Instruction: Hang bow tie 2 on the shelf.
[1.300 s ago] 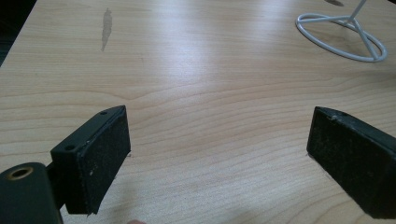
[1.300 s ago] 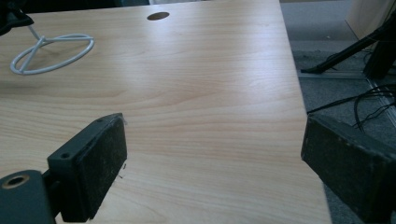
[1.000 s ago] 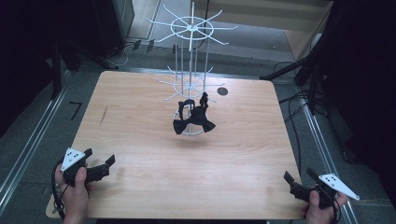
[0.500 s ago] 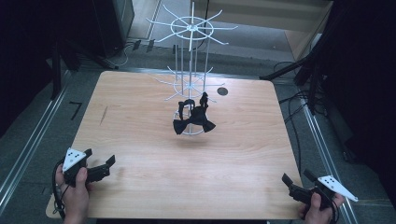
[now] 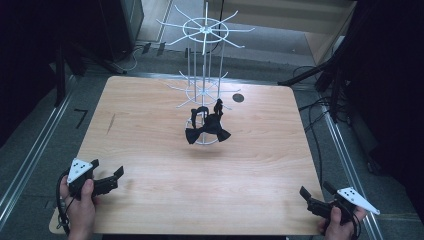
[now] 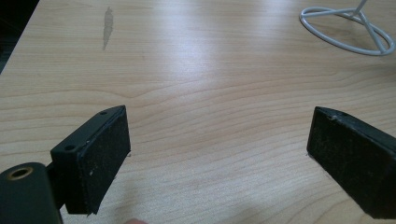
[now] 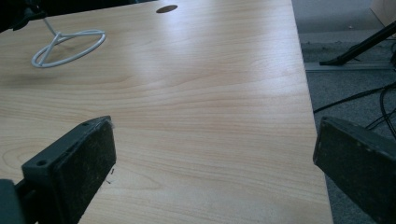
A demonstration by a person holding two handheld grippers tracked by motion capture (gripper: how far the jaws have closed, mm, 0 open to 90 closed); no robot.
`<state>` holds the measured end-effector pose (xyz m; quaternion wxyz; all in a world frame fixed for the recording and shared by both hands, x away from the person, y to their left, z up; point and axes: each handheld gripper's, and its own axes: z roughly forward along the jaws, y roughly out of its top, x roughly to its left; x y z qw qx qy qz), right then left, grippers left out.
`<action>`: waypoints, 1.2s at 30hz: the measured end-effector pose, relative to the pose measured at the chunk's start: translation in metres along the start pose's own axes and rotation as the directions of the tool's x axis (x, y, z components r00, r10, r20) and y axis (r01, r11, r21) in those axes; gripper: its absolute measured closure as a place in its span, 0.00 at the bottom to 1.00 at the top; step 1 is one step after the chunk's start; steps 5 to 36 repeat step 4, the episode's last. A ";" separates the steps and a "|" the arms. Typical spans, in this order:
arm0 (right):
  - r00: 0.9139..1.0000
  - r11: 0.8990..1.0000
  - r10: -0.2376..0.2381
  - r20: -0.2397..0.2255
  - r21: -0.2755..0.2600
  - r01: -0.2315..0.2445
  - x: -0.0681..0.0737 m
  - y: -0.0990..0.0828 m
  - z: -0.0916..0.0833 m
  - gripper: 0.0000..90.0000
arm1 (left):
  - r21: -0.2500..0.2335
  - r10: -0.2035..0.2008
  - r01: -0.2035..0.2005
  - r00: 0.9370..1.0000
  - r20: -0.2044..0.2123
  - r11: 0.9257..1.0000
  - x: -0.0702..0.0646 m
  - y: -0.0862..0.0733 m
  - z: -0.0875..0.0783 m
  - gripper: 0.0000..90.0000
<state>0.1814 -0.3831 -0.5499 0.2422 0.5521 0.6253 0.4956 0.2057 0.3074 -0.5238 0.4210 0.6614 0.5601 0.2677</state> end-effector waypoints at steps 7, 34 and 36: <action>1.000 1.000 -0.007 0.004 0.006 0.007 0.001 0.000 0.001 0.00 | 0.000 -0.002 0.002 1.000 0.002 1.000 0.000 0.000 0.000 0.08; 1.000 1.000 -0.007 0.004 0.006 0.007 0.001 0.000 0.001 0.00 | 0.000 -0.002 0.002 1.000 0.002 1.000 0.000 0.000 0.000 0.08; 1.000 1.000 -0.007 0.004 0.006 0.007 0.001 0.000 0.001 0.00 | 0.000 -0.002 0.002 1.000 0.002 1.000 0.000 0.000 0.000 0.08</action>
